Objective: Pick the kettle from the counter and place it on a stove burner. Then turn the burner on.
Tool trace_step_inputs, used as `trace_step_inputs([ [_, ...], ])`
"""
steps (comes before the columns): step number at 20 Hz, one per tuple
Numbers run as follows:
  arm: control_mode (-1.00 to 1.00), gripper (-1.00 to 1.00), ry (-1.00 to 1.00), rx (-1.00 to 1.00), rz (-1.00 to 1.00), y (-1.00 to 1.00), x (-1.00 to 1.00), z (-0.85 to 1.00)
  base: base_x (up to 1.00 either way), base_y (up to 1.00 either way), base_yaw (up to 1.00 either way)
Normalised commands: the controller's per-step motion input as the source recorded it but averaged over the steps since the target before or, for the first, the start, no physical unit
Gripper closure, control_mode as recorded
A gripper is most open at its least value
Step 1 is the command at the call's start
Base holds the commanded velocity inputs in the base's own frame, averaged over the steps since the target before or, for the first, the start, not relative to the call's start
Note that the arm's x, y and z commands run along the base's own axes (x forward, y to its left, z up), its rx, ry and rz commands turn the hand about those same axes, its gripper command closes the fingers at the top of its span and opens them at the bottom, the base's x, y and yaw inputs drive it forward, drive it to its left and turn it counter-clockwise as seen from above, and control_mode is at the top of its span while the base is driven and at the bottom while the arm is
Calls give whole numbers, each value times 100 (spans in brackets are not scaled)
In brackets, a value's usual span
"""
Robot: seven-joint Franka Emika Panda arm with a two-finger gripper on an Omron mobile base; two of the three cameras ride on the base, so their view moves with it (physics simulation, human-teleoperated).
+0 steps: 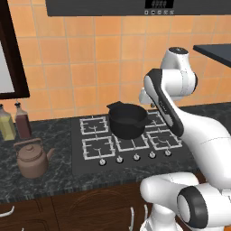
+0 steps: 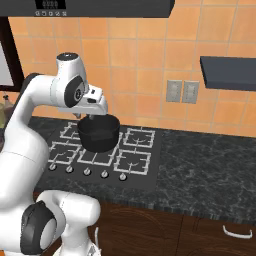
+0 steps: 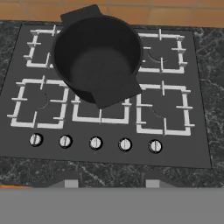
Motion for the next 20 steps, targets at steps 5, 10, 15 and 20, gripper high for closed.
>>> trace_step_inputs([
  [5, -100, -100, 0, 0, 0, 34, -5, -3, 0, 0, 0],
  [10, -100, -100, -3, 0, 9, 51, -25, -17, 0, 0, 0],
  [15, -100, -100, -2, 0, 12, 71, -21, 0, 0, 0, 0],
  [20, -100, -100, -2, 0, 14, 79, -19, -1, 0, 0, 0],
])
